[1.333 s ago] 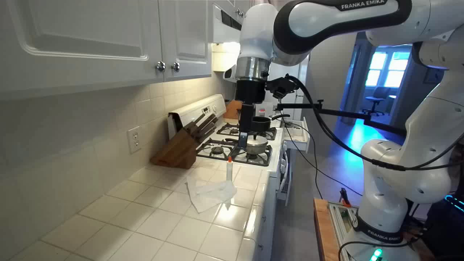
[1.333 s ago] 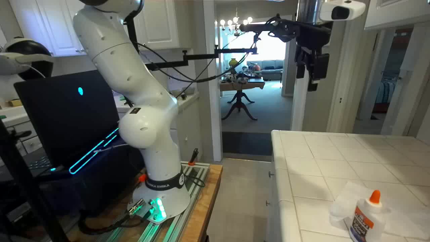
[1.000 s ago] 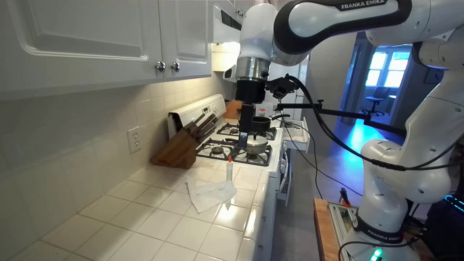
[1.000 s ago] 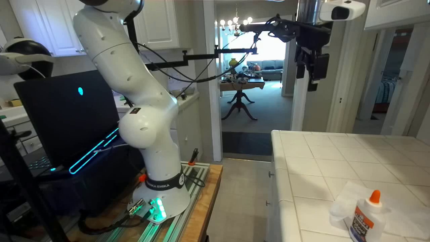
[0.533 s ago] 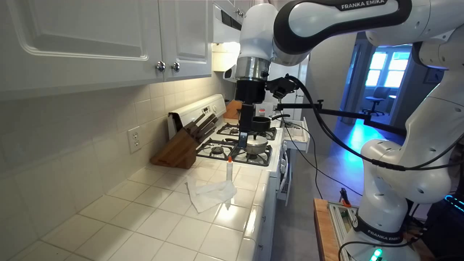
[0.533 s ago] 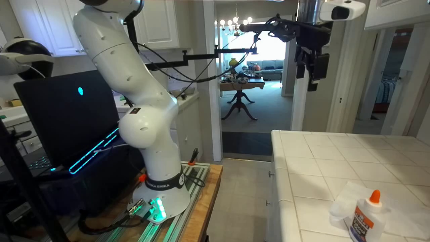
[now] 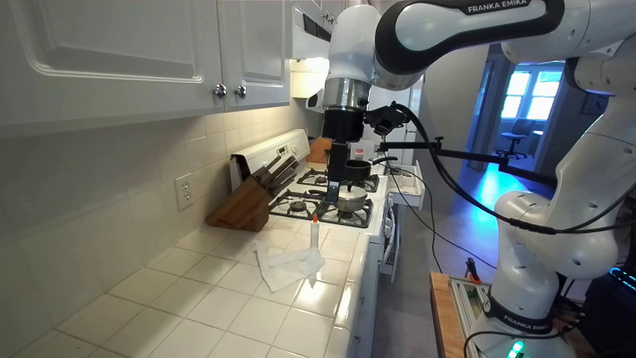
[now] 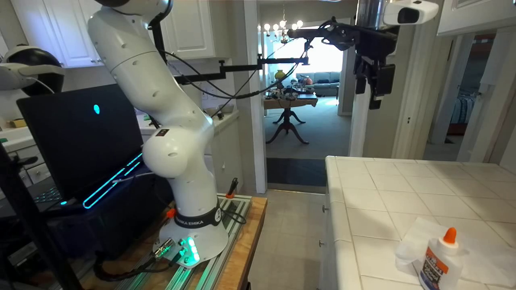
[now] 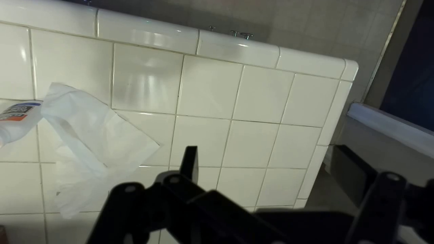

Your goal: Open the right upper cabinet door.

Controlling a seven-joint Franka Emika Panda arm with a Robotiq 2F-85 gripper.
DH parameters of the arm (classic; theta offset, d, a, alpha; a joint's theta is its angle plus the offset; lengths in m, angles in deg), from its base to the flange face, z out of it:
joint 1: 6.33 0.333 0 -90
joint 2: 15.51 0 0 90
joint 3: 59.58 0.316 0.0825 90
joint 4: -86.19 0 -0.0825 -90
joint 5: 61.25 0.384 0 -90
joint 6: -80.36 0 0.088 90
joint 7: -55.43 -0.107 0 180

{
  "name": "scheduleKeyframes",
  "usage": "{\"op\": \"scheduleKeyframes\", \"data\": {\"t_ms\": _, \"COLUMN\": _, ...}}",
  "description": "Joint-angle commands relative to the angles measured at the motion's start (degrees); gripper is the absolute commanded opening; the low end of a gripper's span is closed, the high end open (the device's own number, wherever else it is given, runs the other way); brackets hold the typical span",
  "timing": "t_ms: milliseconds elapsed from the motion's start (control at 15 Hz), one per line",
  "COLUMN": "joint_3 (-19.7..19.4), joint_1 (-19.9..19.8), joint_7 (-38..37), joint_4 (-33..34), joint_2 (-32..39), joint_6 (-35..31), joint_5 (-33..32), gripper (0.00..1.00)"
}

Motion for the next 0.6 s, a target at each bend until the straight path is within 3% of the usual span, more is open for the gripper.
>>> {"op": "scheduleKeyframes", "data": {"t_ms": 0, "joint_3": 1.8, "joint_1": -2.0, "joint_7": -2.1, "joint_4": -0.3, "joint_2": -0.7, "joint_6": -1.3, "joint_5": -1.1, "gripper": 1.0}}
{"op": "scheduleKeyframes", "data": {"t_ms": 533, "joint_3": 6.1, "joint_1": -5.1, "joint_7": -8.7, "joint_4": -0.9, "joint_2": -3.3, "joint_6": -11.6, "joint_5": -10.8, "gripper": 1.0}}
